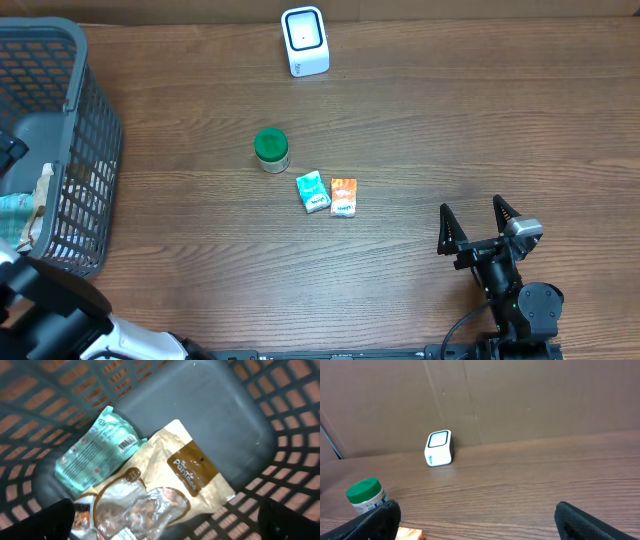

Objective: Scan the item barcode
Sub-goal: 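Return the left gripper into the basket above the Pantree bag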

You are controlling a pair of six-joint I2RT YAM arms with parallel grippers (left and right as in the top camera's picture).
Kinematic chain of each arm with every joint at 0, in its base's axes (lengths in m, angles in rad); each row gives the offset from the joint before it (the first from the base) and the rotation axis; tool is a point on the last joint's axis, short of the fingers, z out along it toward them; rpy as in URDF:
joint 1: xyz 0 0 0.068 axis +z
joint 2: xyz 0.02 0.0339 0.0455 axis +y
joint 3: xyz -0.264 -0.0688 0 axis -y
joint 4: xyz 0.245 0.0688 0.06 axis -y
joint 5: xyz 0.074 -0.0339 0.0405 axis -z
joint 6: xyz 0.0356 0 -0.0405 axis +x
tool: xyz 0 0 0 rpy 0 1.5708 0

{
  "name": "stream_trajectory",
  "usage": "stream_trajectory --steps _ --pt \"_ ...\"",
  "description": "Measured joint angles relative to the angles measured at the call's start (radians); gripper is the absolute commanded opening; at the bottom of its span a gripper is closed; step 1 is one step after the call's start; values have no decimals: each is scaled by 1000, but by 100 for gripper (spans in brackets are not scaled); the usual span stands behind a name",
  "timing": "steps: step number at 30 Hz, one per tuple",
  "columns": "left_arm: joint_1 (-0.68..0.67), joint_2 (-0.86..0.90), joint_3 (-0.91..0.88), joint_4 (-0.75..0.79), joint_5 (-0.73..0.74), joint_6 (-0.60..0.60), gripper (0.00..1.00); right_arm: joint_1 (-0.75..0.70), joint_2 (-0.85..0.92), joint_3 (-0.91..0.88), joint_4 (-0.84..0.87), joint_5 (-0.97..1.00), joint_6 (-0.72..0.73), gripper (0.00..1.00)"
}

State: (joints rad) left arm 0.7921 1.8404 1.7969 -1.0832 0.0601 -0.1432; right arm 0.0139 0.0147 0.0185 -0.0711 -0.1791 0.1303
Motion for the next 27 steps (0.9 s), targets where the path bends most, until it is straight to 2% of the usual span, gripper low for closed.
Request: stream_trajectory --steps 6,10,14,20,27 --pt "0 71 0 16 3 90 95 0 0 0 0 0 0 100" --pt "0 131 0 16 27 129 88 0 0 0 0 0 0 100" --pt "-5 196 0 5 56 168 86 0 0 0 0 0 0 100" --pt "-21 285 0 -1 67 192 86 0 0 0 0 0 0 100" --pt "-26 301 -3 22 63 207 88 0 0 0 0 0 0 100"
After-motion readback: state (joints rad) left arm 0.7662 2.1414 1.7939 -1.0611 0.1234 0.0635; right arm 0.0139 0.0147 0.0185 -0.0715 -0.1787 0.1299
